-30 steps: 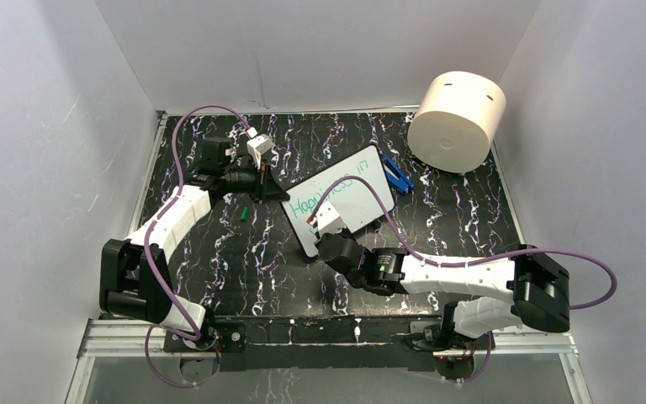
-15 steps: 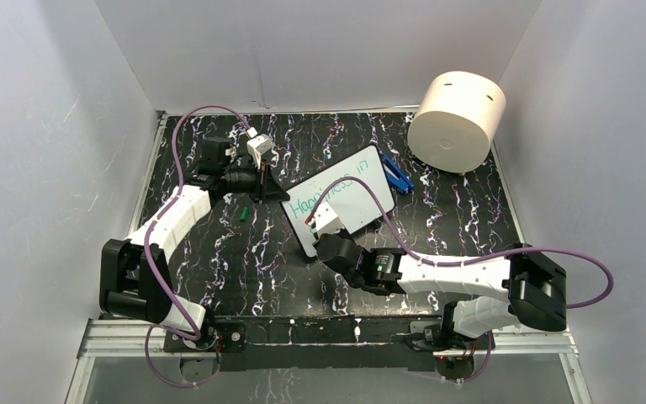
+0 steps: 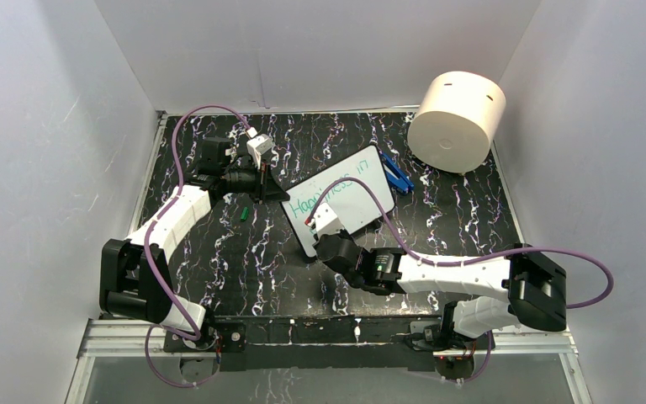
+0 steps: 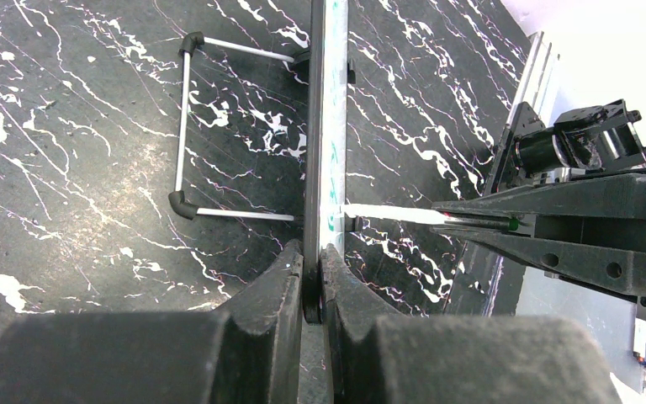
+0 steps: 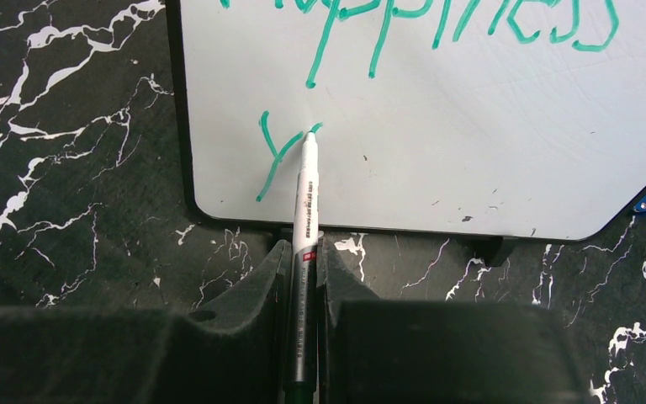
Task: Write a sentence on the whiteboard
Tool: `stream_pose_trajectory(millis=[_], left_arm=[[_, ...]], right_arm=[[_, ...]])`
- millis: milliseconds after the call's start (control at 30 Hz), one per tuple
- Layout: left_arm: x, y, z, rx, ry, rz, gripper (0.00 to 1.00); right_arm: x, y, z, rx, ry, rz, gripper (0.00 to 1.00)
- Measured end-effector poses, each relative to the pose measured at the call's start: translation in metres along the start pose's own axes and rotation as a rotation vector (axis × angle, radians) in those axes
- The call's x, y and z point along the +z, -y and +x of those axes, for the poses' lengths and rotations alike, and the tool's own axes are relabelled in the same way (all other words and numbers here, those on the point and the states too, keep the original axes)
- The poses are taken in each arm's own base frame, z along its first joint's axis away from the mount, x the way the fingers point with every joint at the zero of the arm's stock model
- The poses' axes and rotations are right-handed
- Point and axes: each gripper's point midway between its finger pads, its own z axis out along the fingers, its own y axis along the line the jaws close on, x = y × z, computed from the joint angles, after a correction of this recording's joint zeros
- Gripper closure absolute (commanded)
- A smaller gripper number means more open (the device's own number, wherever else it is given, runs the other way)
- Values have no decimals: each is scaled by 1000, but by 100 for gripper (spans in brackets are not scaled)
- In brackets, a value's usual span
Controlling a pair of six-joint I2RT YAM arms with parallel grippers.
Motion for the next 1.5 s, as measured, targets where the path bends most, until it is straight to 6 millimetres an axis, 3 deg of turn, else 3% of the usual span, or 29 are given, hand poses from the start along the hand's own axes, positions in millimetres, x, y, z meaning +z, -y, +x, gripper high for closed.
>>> stream_pose_trajectory(millis=[633,1500], left_arm=[[0,0,0,0,0,0,100],[0,0,0,0,0,0,100]], right_arm=[[-2,2,15,-15,-55,5,100],[1,16,5,-33,-14,76,100]])
